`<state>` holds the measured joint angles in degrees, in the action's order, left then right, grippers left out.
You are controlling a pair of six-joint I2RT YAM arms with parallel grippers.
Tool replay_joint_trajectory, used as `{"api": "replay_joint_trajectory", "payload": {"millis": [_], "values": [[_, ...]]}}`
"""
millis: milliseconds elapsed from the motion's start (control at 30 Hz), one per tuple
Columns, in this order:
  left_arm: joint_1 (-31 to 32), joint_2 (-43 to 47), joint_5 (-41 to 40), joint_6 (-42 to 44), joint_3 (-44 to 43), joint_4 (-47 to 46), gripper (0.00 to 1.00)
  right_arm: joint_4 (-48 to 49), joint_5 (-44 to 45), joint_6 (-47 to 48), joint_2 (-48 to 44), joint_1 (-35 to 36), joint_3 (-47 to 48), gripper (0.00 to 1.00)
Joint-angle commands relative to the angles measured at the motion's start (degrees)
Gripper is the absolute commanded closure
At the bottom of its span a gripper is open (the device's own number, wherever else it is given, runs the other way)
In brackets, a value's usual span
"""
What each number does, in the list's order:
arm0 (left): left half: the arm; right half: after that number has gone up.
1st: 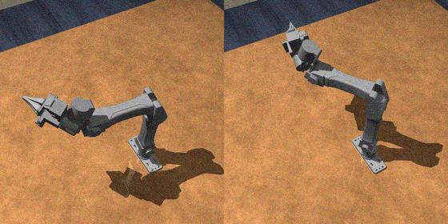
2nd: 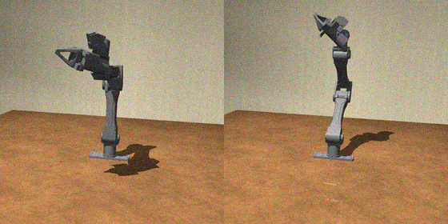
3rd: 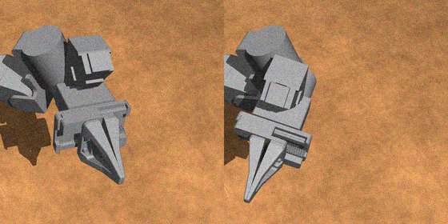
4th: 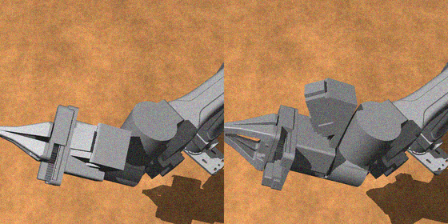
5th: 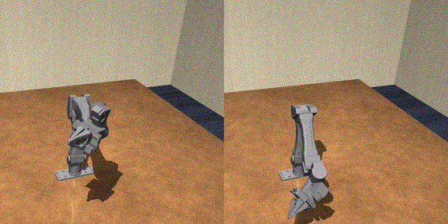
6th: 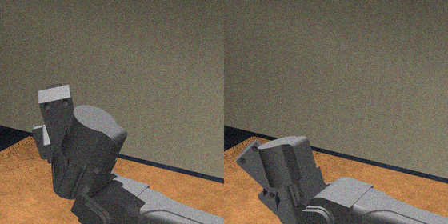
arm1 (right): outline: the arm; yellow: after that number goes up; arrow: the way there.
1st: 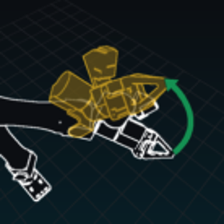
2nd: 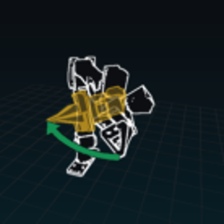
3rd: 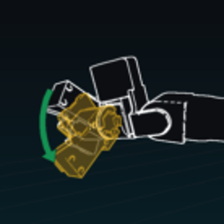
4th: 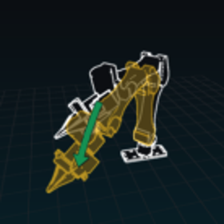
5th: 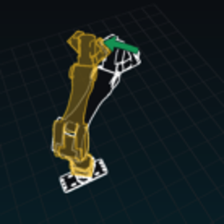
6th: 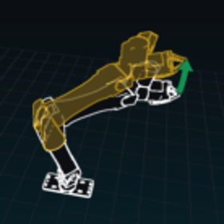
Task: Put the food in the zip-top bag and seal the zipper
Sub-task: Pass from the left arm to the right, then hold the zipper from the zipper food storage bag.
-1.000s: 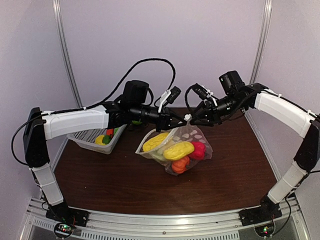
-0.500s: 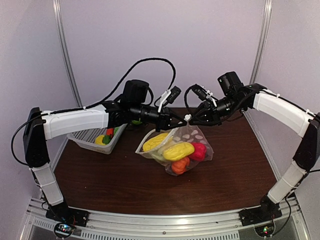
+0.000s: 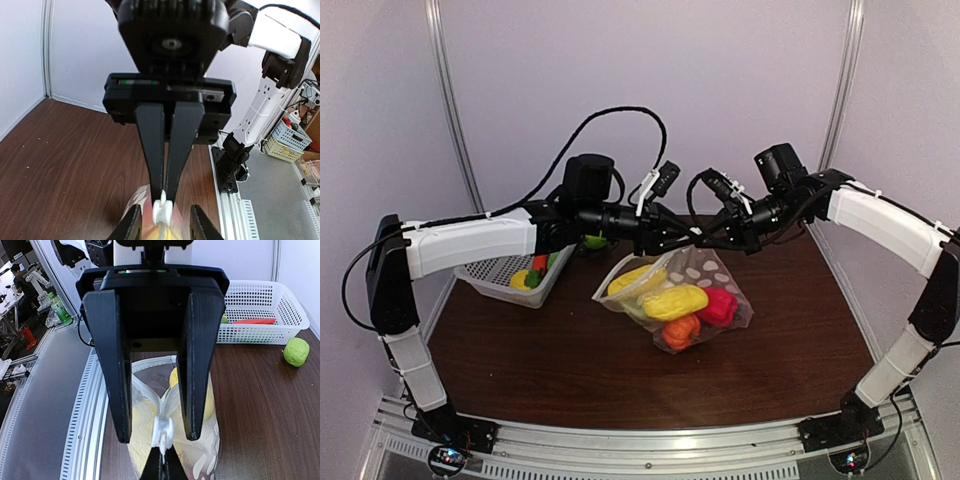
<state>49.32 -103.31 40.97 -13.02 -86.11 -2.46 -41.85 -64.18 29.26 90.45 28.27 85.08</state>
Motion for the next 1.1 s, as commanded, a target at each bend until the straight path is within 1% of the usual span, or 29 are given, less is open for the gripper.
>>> {"api": "replay_joint_trajectory", "payload": {"millis": [0,100,200,433,567,600,700,733,767,900,967,1067], "values": [[-0.05,0.08,0.23,-1.84,-2.00,-7.06,0.67,4.23,-0.66,-2.16,-3.35,0.28,-0.64,1.00],[-0.09,-1.10,0.96,-1.51,-4.01,-4.92,0.76,4.18,-0.47,-2.10,-3.51,0.28,-0.71,1.00],[-0.10,-1.68,2.07,-1.78,-4.33,-4.23,0.80,4.38,-0.34,-1.93,-3.66,0.23,-0.95,1.00],[-0.10,-2.64,2.48,-1.28,-5.36,-0.97,0.81,4.84,-0.33,-2.09,-3.61,0.29,-1.03,1.00],[-0.23,-3.34,2.54,-0.96,-6.00,0.15,0.73,4.84,-0.42,-2.11,-3.78,0.26,-0.98,1.00],[-0.19,-3.39,2.52,-0.93,-6.00,0.24,0.73,4.84,-0.42,-2.10,-3.87,0.22,-1.05,1.00],[-0.48,-3.78,3.09,-1.16,-6.20,0.43,0.78,4.82,-0.26,-2.05,-4.27,0.29,-1.35,1.00],[-0.65,-3.87,3.17,-1.30,-6.26,0.51,0.78,4.83,-0.17,-1.97,-4.36,0.27,-1.55,1.00],[-0.83,-3.91,3.15,-1.62,-6.20,0.52,0.77,4.84,0.09,-1.81,-4.45,0.28,-1.77,1.00],[-1.41,-3.42,3.28,-2.45,-5.56,-0.19,0.60,4.66,0.37,-1.42,-4.72,0.28,-1.98,1.00],[-1.57,-3.12,4.09,-2.59,-5.27,-0.48,0.57,4.60,0.45,-1.32,-4.67,0.26,-1.98,1.00],[-2.14,-3.13,6.60,-4.59,-4.79,-1.97,0.55,4.63,0.42,-1.11,-4.63,0.21,-1.94,1.00]]}}
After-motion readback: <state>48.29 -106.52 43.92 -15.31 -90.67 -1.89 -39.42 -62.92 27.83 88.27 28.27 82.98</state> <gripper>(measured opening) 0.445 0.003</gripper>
